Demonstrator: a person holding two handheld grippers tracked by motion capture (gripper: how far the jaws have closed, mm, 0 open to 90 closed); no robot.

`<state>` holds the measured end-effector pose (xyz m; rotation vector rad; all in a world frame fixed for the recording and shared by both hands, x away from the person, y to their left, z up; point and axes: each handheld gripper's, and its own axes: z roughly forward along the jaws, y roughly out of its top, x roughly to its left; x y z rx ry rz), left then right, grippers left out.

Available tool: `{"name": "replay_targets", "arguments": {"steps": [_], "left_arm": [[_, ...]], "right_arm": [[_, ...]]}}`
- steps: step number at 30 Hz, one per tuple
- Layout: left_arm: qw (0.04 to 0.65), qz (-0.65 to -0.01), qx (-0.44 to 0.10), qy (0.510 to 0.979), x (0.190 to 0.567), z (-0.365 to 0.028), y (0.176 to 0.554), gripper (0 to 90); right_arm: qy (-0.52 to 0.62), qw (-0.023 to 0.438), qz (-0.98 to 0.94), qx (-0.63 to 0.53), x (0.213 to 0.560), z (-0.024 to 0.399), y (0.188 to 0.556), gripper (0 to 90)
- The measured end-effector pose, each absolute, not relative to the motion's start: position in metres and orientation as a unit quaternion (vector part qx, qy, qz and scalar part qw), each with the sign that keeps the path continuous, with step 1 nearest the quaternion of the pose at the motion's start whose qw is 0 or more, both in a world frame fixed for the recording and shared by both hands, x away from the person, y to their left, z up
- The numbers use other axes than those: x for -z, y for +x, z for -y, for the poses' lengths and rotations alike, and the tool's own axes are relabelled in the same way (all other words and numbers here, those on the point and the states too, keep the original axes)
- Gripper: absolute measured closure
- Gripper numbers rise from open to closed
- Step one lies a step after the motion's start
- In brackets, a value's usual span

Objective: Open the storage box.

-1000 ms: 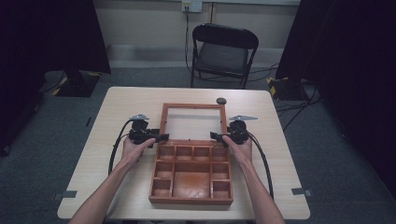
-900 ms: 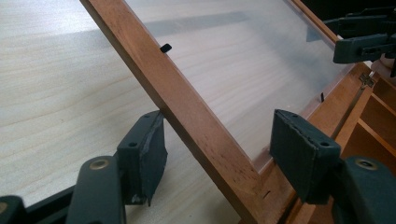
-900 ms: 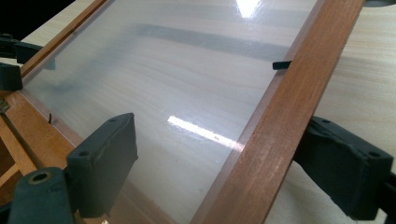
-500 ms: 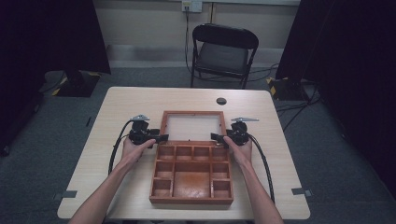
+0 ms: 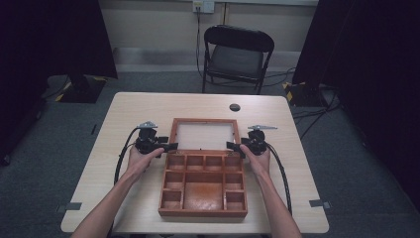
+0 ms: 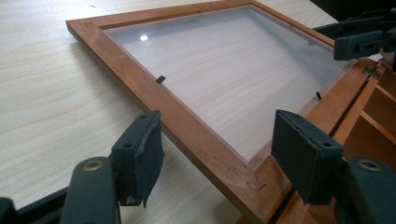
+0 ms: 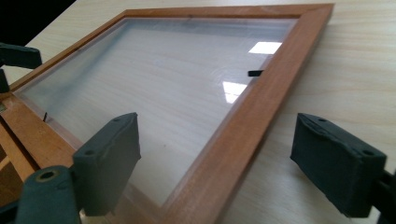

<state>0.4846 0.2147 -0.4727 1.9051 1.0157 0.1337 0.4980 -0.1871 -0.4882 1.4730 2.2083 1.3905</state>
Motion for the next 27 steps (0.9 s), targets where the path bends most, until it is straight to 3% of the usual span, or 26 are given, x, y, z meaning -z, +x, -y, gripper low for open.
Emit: {"name": "replay_targets", "arguments": {"steps": [12, 27], "left_arm": [[0.458, -0.415, -0.079, 0.782, 0.461, -0.228, 0.467, 27.8], [0.418, -0.415, -0.102, 0.802, 0.457, -0.257, 0.435, 25.5]], "right_arm": [[0.466, 0.096, -0.746, -0.466, 0.464, 0.196, 0.477, 14.9], [0.478, 0.126, -0.753, -0.434, 0.453, 0.248, 0.42, 14.1]]}}
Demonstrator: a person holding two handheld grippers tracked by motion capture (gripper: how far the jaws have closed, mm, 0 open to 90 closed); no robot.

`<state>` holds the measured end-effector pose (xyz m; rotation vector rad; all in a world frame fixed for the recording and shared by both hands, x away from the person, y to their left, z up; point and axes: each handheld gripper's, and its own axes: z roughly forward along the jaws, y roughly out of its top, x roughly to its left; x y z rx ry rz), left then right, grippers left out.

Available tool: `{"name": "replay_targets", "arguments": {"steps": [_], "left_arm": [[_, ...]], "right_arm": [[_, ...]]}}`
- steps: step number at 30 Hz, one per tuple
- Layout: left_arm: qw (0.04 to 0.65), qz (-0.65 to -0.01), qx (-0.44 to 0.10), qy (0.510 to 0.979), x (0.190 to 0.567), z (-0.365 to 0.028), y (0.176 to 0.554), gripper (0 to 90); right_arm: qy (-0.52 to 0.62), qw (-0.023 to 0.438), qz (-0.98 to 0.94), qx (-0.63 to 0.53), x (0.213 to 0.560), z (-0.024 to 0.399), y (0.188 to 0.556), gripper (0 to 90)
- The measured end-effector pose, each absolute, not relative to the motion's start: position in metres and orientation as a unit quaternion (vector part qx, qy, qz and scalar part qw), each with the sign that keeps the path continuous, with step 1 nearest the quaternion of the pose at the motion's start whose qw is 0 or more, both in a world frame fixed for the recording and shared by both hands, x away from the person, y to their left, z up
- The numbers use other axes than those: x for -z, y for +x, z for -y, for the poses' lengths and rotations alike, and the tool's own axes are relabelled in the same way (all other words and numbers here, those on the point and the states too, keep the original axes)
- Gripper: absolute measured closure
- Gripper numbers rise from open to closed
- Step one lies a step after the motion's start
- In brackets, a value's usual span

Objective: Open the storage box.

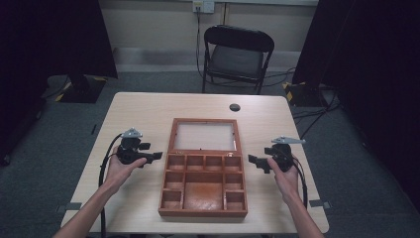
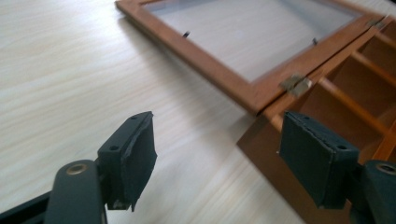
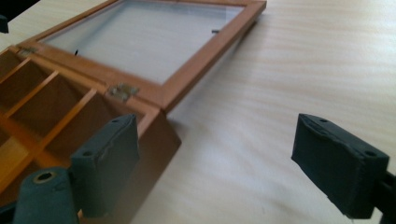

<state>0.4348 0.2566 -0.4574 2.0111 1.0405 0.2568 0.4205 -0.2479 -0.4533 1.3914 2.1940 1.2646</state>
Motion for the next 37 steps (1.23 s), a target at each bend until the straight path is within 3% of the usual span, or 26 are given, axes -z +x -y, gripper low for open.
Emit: {"name": "replay_targets", "arguments": {"steps": [18, 21, 24, 28, 37], "left_arm": [[0.353, -0.461, -0.122, 0.805, 0.49, -0.295, 0.405, 18.5], [0.364, -0.466, -0.15, 0.792, 0.495, -0.297, 0.401, 18.7], [0.339, -0.439, -0.184, 0.812, 0.498, -0.288, 0.397, 15.4], [0.346, -0.446, -0.192, 0.803, 0.501, -0.285, 0.399, 11.5], [0.345, -0.448, -0.195, 0.802, 0.502, -0.284, 0.4, 8.2]], "right_arm": [[0.512, 0.171, -0.776, -0.326, 0.482, 0.288, 0.38, 14.3], [0.53, 0.178, -0.767, -0.314, 0.487, 0.292, 0.381, 14.4], [0.532, 0.203, -0.764, -0.304, 0.492, 0.293, 0.381, 13.5], [0.532, 0.231, -0.752, -0.315, 0.5, 0.292, 0.379, 5.7], [0.535, 0.234, -0.748, -0.316, 0.5, 0.291, 0.379, 5.2]]}}
